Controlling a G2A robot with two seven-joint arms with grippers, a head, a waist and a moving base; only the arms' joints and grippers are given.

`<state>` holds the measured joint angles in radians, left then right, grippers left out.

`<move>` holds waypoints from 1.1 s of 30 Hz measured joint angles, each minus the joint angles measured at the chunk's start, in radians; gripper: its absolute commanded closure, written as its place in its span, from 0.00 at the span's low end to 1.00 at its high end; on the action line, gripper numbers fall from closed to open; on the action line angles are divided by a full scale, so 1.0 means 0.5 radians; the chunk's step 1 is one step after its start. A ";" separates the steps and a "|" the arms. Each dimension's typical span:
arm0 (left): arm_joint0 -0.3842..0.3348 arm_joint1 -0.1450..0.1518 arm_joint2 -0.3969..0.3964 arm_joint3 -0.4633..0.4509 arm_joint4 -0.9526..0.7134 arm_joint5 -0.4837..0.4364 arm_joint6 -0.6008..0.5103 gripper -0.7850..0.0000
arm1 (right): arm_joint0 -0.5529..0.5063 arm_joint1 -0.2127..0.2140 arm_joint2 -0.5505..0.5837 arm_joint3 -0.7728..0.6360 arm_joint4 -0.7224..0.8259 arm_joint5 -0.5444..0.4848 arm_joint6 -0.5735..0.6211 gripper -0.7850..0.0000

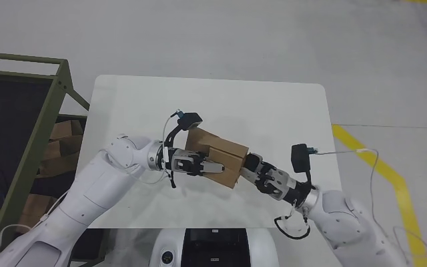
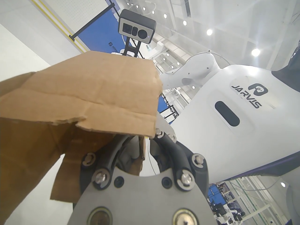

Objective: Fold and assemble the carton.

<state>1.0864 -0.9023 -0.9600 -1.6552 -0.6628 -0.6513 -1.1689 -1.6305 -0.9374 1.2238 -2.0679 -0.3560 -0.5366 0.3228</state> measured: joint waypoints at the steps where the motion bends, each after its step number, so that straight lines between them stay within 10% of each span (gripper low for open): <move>1: -0.001 -0.001 0.001 0.002 0.000 0.001 -0.001 1.00 | -0.003 0.000 0.006 0.002 0.004 -0.009 0.002 0.67; 33: -0.020 -0.026 0.006 0.048 -0.003 0.037 -0.037 1.00 | -0.270 -0.018 0.127 -0.212 -0.443 0.173 -0.191 0.65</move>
<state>1.0765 -0.9153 -0.9573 -1.6312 -0.6644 -0.6329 -1.1872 -1.7655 -0.9463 1.2872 -2.1740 -0.5773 -0.4499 0.2274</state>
